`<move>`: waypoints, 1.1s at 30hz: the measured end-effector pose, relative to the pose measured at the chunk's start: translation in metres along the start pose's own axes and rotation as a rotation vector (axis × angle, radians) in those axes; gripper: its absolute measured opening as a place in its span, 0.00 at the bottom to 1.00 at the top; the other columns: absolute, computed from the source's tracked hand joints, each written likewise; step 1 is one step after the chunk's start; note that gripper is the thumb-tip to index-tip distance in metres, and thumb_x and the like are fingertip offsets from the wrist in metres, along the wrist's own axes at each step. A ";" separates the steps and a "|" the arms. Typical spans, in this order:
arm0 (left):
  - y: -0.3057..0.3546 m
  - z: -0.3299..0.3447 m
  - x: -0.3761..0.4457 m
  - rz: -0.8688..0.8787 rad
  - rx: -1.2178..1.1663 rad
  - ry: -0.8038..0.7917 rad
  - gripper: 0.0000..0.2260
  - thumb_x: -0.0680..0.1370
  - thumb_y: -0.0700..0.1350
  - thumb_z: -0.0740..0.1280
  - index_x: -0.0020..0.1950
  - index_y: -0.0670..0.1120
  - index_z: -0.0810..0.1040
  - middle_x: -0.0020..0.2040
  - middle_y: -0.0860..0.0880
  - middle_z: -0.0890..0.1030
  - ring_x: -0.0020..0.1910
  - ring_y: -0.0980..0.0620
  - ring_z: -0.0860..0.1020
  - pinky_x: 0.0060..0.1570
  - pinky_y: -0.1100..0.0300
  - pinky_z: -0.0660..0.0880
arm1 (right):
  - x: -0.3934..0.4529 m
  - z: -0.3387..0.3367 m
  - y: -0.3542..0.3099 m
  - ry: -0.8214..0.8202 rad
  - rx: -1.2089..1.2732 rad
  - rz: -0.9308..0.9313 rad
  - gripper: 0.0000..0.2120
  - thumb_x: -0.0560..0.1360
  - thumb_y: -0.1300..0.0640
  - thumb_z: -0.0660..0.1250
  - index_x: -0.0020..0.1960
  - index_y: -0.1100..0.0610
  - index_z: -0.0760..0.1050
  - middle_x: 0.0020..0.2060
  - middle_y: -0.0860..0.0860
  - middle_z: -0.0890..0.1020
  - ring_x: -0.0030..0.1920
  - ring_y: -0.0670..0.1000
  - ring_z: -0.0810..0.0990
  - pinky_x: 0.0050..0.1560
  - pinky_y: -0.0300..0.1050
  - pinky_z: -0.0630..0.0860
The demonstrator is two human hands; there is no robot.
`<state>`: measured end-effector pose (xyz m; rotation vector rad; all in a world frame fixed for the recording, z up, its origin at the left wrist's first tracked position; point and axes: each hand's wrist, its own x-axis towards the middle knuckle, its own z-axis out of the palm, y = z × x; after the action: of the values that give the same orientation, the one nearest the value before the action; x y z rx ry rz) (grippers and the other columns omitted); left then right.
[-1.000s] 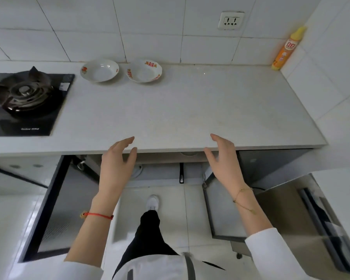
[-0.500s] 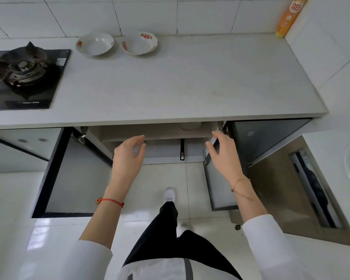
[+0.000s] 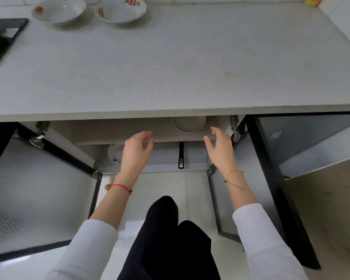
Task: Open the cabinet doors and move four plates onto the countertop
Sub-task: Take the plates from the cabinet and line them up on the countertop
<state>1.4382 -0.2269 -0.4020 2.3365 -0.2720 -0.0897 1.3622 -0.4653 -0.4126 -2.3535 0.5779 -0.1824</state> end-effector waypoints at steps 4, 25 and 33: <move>-0.047 0.070 0.051 0.033 0.024 0.008 0.12 0.77 0.41 0.65 0.59 0.43 0.81 0.55 0.46 0.84 0.53 0.47 0.82 0.55 0.53 0.77 | 0.046 0.058 0.048 0.023 0.001 0.010 0.22 0.80 0.52 0.61 0.71 0.60 0.66 0.64 0.57 0.75 0.66 0.57 0.69 0.67 0.51 0.68; -0.129 0.245 0.216 0.040 0.042 0.026 0.14 0.77 0.49 0.67 0.56 0.42 0.82 0.60 0.42 0.82 0.60 0.41 0.78 0.59 0.55 0.71 | 0.220 0.189 0.174 0.112 -0.153 0.016 0.22 0.80 0.50 0.58 0.67 0.63 0.68 0.62 0.63 0.75 0.64 0.63 0.69 0.63 0.53 0.68; -0.129 0.258 0.228 0.042 0.067 -0.014 0.12 0.77 0.49 0.65 0.46 0.40 0.82 0.48 0.38 0.84 0.50 0.38 0.80 0.42 0.58 0.69 | 0.231 0.195 0.176 0.090 -0.038 0.082 0.20 0.79 0.52 0.59 0.65 0.63 0.70 0.61 0.62 0.77 0.62 0.62 0.74 0.59 0.49 0.71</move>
<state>1.6448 -0.3693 -0.6712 2.3957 -0.3351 -0.0776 1.5602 -0.5686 -0.6816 -2.3626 0.7257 -0.2434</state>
